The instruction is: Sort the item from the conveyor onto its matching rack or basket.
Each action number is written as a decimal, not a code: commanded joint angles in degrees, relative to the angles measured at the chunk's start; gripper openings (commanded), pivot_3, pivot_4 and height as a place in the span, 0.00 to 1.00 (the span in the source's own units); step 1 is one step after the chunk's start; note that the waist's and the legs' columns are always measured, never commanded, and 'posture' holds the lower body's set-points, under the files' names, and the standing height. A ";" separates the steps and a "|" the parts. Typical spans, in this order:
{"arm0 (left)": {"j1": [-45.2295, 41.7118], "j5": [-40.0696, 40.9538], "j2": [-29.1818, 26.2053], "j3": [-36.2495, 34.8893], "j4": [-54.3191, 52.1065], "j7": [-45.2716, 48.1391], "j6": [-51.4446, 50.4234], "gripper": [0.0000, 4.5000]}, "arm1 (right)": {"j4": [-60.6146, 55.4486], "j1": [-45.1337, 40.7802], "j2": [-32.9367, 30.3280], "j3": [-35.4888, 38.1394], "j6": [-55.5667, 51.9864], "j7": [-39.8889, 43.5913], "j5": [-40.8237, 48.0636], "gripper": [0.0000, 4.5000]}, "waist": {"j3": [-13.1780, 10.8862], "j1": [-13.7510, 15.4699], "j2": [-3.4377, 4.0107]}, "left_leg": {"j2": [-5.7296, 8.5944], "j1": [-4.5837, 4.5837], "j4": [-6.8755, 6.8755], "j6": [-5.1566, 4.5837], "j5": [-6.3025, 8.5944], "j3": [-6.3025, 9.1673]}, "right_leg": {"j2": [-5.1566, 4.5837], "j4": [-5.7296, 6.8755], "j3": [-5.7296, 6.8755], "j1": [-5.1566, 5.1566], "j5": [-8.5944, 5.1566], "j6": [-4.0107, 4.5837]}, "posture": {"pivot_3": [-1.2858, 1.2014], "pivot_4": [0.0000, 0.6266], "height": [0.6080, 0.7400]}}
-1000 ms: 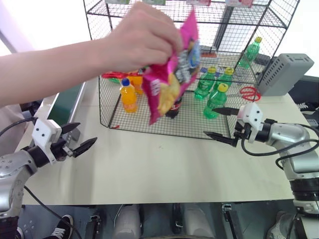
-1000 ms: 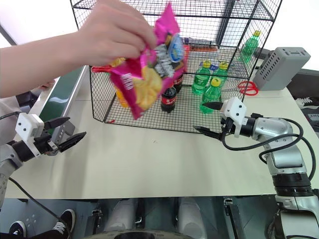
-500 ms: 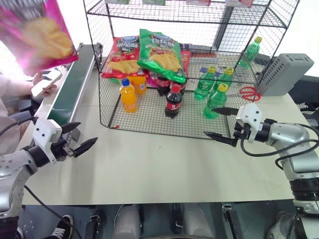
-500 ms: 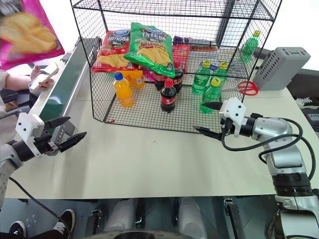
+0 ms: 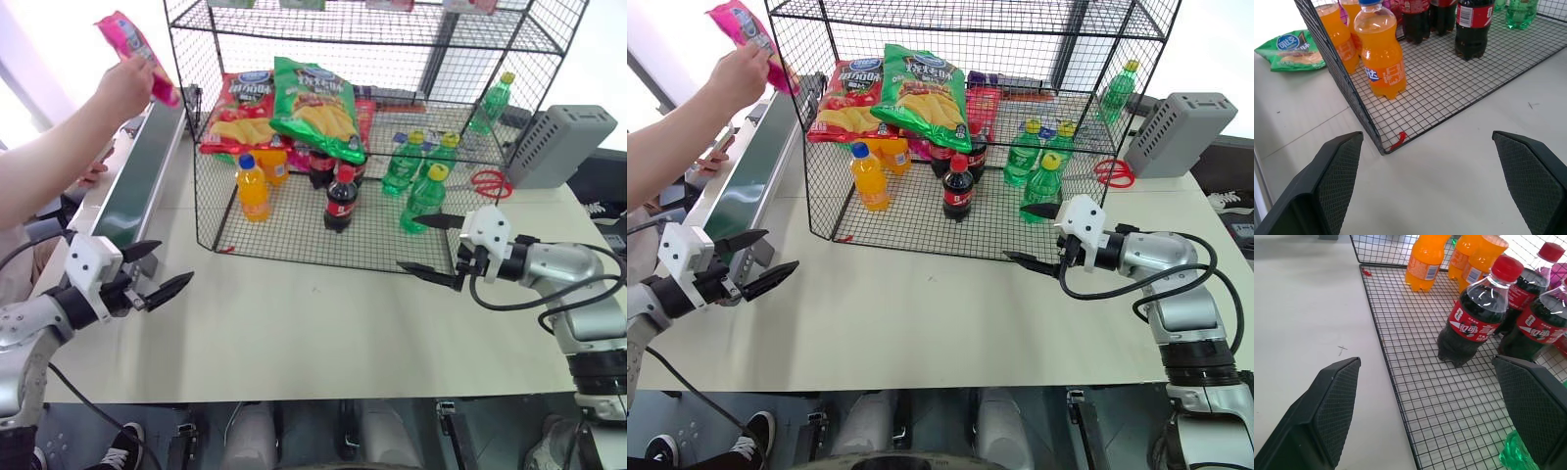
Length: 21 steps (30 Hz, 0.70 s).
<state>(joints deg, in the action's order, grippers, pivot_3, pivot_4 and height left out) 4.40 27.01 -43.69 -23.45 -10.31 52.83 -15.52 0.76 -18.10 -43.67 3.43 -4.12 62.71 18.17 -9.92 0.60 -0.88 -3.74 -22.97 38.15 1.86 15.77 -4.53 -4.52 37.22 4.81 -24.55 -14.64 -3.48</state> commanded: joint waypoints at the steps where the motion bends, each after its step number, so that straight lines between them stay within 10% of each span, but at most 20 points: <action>1: -0.31 0.87 -0.29 -1.03 -1.10 0.03 0.44 1.00 | -0.60 -0.83 0.04 0.73 1.34 -0.04 0.10 0.99 | 0.00 0.01 0.00 | 0.00 0.00 0.00 0.00 0.00 0.00 | 0.00 0.00 0.00 0.00 0.00 0.00 | 0.52 0.24 1.00; 21: 0.44 1.77 -0.82 -1.78 -1.18 0.58 0.20 1.00 | -0.11 -1.80 0.85 -0.75 2.10 -0.35 -0.46 0.99 | 0.00 -0.01 0.00 | 0.00 0.01 0.00 0.00 0.00 0.00 | 0.00 0.01 0.00 0.00 0.00 0.00 | 0.52 0.24 1.00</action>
<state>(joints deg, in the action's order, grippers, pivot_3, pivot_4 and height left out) 5.29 28.22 -43.73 -23.50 -10.36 53.52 -15.97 1.53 -19.12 -43.19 2.14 -3.14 62.58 17.57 -9.92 0.59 -0.88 -3.74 -22.96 38.15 1.86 15.77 -4.53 -4.52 37.23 4.81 -24.55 -14.64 -3.48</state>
